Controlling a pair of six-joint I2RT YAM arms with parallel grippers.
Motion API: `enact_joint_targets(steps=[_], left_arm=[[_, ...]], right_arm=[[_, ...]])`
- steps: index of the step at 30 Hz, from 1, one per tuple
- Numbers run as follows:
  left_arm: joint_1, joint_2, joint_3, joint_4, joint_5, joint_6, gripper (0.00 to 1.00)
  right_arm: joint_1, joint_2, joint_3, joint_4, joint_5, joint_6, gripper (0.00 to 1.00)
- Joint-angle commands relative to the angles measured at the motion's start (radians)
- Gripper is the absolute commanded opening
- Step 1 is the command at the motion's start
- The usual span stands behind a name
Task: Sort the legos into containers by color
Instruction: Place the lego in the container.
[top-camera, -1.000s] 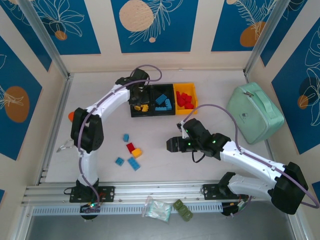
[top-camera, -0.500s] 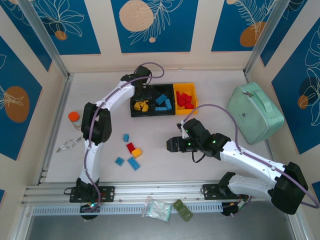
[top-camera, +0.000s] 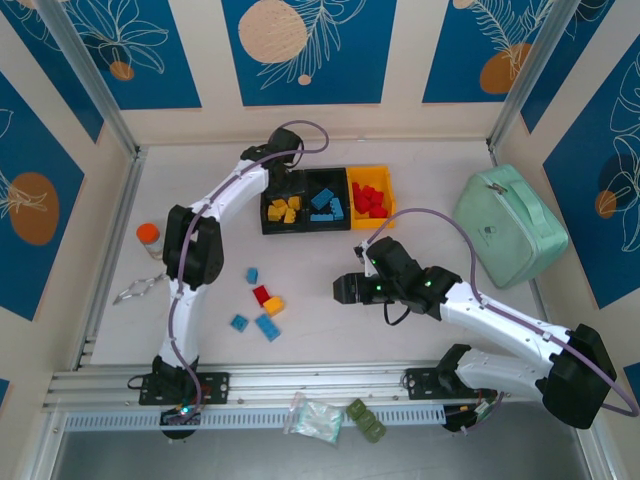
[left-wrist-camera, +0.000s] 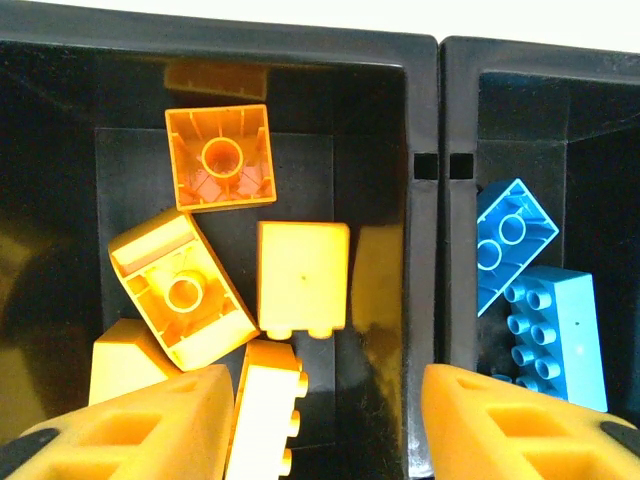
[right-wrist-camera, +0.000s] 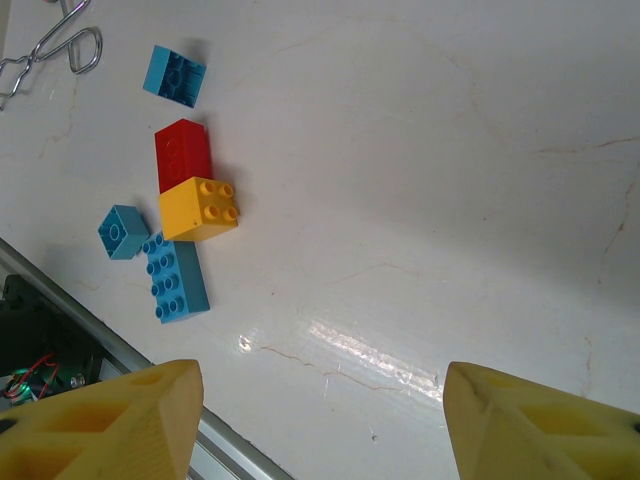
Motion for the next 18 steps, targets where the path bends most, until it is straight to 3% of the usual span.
enact_joint_targets(steps=[1, 18], left_arm=[[0.008, -0.083, -0.051, 0.002, 0.028, 0.01, 0.52], [-0.006, -0.572, -0.625, 0.043, 0.067, 0.053, 0.53]], right_arm=[[0.007, -0.004, 0.032, -0.004, 0.009, 0.007, 0.65], [0.0, 0.07, 0.112, -0.048, -0.042, -0.112, 0.65]])
